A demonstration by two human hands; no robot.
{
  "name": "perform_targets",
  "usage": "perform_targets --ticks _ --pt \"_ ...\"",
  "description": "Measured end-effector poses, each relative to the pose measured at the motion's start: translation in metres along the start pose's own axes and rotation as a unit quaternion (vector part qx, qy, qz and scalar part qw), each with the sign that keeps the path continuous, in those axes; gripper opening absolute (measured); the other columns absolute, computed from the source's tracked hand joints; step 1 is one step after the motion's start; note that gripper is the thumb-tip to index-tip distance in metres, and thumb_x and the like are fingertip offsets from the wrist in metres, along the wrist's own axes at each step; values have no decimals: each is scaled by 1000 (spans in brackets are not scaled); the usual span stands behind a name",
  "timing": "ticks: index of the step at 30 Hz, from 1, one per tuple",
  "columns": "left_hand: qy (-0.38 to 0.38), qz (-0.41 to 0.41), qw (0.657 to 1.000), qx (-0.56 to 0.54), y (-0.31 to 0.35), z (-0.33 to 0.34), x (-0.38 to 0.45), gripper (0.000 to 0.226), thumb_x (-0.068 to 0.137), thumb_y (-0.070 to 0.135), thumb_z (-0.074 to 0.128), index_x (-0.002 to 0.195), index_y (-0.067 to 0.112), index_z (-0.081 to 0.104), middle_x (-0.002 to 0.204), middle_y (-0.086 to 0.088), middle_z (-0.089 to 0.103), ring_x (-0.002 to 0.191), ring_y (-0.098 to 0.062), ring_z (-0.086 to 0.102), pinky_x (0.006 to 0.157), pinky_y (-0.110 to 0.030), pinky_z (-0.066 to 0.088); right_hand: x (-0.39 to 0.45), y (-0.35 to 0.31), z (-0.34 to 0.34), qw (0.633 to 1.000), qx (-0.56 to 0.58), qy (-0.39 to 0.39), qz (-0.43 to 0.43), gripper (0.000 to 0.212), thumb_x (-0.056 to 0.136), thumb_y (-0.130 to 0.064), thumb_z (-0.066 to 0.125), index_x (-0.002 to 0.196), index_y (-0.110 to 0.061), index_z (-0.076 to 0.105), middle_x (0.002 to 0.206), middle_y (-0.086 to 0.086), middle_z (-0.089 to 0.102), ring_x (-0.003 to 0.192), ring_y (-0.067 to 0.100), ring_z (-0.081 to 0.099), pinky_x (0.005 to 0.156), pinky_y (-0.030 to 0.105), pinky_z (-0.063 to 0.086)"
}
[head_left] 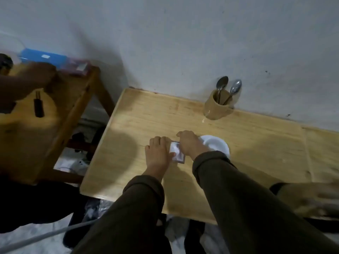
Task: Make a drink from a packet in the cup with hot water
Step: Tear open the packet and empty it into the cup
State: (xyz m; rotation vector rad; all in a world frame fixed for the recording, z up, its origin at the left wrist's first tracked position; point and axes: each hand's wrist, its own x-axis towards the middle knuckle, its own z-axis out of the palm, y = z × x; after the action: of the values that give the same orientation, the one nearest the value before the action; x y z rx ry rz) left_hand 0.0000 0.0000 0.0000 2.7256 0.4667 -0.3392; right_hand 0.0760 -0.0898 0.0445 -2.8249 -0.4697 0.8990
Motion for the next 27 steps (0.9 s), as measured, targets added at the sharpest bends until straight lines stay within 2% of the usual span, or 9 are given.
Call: perform_targets --ticks 3,8,12,14,17,19,22,24,27 --pt "5 -1 1000 -26 -4 3 2 54 85 45 61 131 20 46 132 -4 49 122 -23 45 96 -33 37 3 0 7 1000 -9 -4 6 37 90 -1 46 125 -5 53 128 15 58 115 31 57 97 36 47" --pt "16 20 999 -44 -8 8 6 48 85 37 63 128 20 52 131 -3 50 123 -24 44 95 -33 36 1 -3 10 997 -56 45 8 29 89 -9 48 116 -9 60 117 12 63 104 31 61 91 39 50" --pt "1 22 995 -96 -7 3 10 41 85 28 62 126 23 58 129 -2 54 123 -24 45 97 -34 37 -2 -6 0 999 -27 29 5 25 90 -8 50 111 -6 63 116 14 64 106 29 60 92 37 50" --pt "-18 18 989 -144 -7 -3 14 31 86 24 59 116 19 65 122 -5 60 118 -27 51 94 -38 41 -3 -8 -8 999 7 39 12 22 90 -10 53 108 -6 65 114 13 65 104 28 60 91 36 51" --pt "-34 4 954 -298 -4 -16 19 21 92 27 54 99 14 69 102 -10 72 99 -29 65 85 -38 50 -4 -8 -27 994 76 71 27 18 88 -14 56 99 -8 67 109 12 66 100 27 60 89 34 49" --pt "-30 11 927 -374 3 -30 21 25 96 30 51 93 13 69 88 -7 72 85 -24 65 74 -31 47 -9 -8 -43 991 102 83 17 16 87 -15 56 95 -9 69 108 12 67 100 28 60 86 33 48" --pt "-20 46 910 -412 14 -51 24 23 96 28 53 87 12 67 80 -2 65 79 -17 57 70 -27 39 -21 -6 -68 986 129 109 -2 12 86 -12 56 88 -16 67 104 9 67 92 25 58 73 29 42" --pt "-24 67 902 -426 22 -64 25 22 95 27 55 85 13 68 80 -2 64 79 -16 56 71 -27 39 -32 -2 -81 979 161 126 -16 16 84 -9 57 84 -24 63 89 3 61 82 20 53 70 26 38" --pt "-30 100 899 -424 34 -81 24 20 94 25 57 88 11 70 80 -2 63 80 -16 54 66 -25 39 -51 5 -98 974 170 144 -38 15 84 -9 57 89 -17 69 78 0 58 76 17 51 69 26 38"
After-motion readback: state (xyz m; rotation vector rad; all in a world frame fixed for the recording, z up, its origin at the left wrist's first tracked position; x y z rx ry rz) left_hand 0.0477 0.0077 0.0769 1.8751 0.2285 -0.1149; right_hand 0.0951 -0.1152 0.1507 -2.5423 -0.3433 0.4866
